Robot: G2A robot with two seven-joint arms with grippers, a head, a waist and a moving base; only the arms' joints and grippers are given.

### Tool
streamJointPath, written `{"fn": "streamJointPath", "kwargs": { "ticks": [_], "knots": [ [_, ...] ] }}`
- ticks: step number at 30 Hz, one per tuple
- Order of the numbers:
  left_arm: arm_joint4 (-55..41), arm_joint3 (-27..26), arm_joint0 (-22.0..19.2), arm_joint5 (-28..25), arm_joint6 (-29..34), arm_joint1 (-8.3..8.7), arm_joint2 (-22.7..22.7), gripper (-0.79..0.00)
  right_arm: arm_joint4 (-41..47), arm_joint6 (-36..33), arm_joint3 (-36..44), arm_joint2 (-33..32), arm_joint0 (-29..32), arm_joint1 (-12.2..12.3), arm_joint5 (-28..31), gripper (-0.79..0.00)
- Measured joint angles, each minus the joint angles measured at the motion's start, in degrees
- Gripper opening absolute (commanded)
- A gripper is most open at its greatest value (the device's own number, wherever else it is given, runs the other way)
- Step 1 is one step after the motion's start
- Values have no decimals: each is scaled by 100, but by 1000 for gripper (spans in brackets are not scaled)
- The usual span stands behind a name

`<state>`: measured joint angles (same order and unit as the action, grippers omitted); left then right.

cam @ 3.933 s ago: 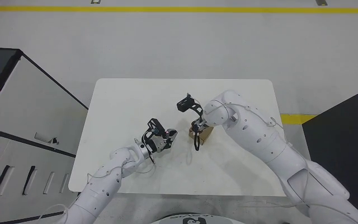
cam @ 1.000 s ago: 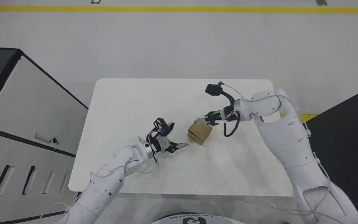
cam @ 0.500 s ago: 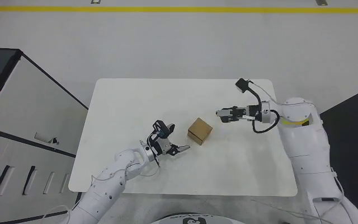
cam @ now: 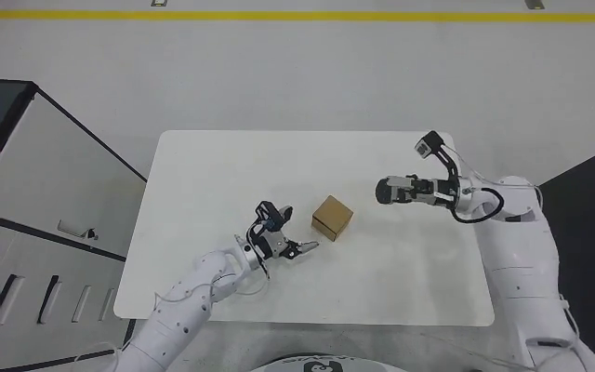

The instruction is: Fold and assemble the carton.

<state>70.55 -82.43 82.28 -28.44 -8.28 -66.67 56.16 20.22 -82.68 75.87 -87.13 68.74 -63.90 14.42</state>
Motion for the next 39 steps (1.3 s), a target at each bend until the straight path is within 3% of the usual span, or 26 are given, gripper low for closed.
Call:
{"fn": "streamJointPath", "kwargs": {
  "ticks": [7,12,19,29,39],
  "knots": [
    [-56,111,20,544,-329,-168,-478,0,514,4,-409,-527,275,117,-6,0],
    [124,274,-122,1345,-470,-302,-745,0,621,44,-472,-582,357,154,-20,0],
    [107,265,-113,1307,-436,-308,-759,0,624,36,-471,-579,357,154,-22,0],
    [-68,725,-377,1809,-654,-550,-1128,0,624,36,-471,-579,357,154,-21,0],
    [-90,776,-399,1796,-549,-591,-1207,0,624,37,-471,-579,357,154,-21,0]
  ]
}}
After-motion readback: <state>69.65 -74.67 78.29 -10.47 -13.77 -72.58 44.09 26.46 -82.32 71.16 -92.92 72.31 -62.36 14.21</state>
